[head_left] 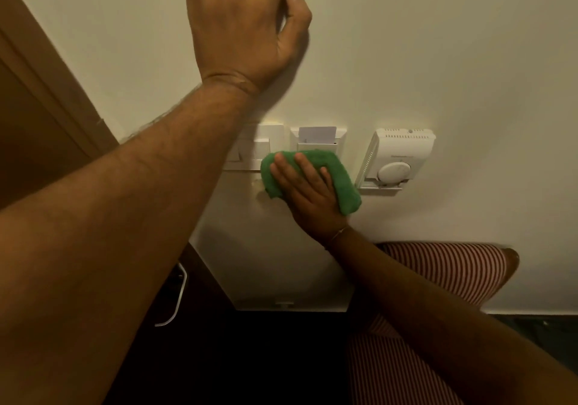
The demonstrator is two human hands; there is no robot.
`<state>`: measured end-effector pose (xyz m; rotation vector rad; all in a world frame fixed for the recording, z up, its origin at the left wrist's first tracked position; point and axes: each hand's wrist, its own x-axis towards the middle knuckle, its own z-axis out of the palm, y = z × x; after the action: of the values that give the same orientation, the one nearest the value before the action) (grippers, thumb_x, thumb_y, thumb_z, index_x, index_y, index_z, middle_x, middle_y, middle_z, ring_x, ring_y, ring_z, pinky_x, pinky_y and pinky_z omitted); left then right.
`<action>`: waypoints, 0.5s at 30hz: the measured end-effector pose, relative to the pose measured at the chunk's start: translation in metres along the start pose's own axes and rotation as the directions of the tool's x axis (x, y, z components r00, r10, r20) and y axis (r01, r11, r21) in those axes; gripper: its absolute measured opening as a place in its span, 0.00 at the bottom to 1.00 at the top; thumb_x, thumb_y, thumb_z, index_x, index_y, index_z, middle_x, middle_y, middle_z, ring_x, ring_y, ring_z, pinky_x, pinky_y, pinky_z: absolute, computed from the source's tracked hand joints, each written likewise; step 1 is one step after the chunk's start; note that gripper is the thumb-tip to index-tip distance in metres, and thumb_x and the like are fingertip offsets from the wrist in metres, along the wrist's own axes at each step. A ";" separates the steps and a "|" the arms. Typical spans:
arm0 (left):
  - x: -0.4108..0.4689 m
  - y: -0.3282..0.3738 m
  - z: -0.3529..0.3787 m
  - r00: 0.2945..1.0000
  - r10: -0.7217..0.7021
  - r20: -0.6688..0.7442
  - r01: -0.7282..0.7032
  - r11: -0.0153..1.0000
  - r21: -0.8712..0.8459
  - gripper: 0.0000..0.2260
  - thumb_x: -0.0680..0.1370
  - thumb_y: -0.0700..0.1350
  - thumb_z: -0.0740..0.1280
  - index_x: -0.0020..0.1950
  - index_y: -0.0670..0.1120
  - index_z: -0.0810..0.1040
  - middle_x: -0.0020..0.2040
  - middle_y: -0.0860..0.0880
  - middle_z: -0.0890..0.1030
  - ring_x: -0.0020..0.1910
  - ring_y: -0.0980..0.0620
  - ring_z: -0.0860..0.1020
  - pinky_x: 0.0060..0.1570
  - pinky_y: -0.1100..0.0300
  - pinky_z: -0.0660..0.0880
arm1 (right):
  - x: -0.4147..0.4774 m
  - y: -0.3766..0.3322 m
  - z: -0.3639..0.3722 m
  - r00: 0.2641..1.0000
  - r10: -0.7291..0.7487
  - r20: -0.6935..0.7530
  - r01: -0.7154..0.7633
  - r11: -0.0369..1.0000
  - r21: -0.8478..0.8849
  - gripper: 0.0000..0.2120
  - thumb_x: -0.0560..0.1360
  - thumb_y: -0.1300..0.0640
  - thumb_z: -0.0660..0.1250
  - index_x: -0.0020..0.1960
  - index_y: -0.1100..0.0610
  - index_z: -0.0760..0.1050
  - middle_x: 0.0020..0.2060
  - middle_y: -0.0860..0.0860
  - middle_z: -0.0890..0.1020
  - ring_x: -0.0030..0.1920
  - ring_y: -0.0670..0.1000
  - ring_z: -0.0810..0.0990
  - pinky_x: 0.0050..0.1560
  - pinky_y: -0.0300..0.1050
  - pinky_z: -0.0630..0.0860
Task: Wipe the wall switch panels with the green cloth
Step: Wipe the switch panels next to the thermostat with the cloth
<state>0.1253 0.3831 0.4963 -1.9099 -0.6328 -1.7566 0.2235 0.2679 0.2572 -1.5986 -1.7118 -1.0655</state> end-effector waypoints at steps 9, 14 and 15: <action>0.008 -0.007 0.008 0.993 0.064 0.097 -0.079 0.984 0.162 0.26 0.83 0.50 0.65 0.80 0.43 0.72 0.76 0.33 0.71 0.76 0.31 0.69 0.74 0.30 0.61 | -0.030 0.034 -0.029 0.968 -0.083 0.236 0.038 0.981 0.188 0.20 0.89 0.53 0.53 0.74 0.58 0.76 0.76 0.53 0.74 0.80 0.53 0.68 0.85 0.45 0.49; 0.010 -0.007 0.010 0.990 0.067 0.126 -0.089 0.981 0.172 0.29 0.82 0.51 0.64 0.83 0.45 0.67 0.80 0.35 0.67 0.79 0.33 0.64 0.77 0.31 0.56 | -0.038 0.014 -0.051 0.892 0.241 0.382 -0.389 0.839 0.380 0.19 0.85 0.54 0.61 0.75 0.55 0.72 0.75 0.49 0.75 0.77 0.48 0.69 0.84 0.46 0.56; 0.011 -0.007 0.010 0.989 0.066 0.132 -0.089 0.981 0.172 0.29 0.82 0.51 0.64 0.83 0.46 0.66 0.80 0.35 0.66 0.79 0.33 0.63 0.78 0.32 0.55 | -0.039 0.005 -0.059 0.837 0.363 0.410 -0.527 0.736 0.424 0.20 0.87 0.48 0.56 0.75 0.53 0.71 0.74 0.47 0.76 0.76 0.46 0.70 0.83 0.46 0.60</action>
<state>0.1295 0.3954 0.5067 -1.9050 -0.7246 -1.4884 0.2264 0.1975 0.2563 -1.7239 -1.4874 -0.0855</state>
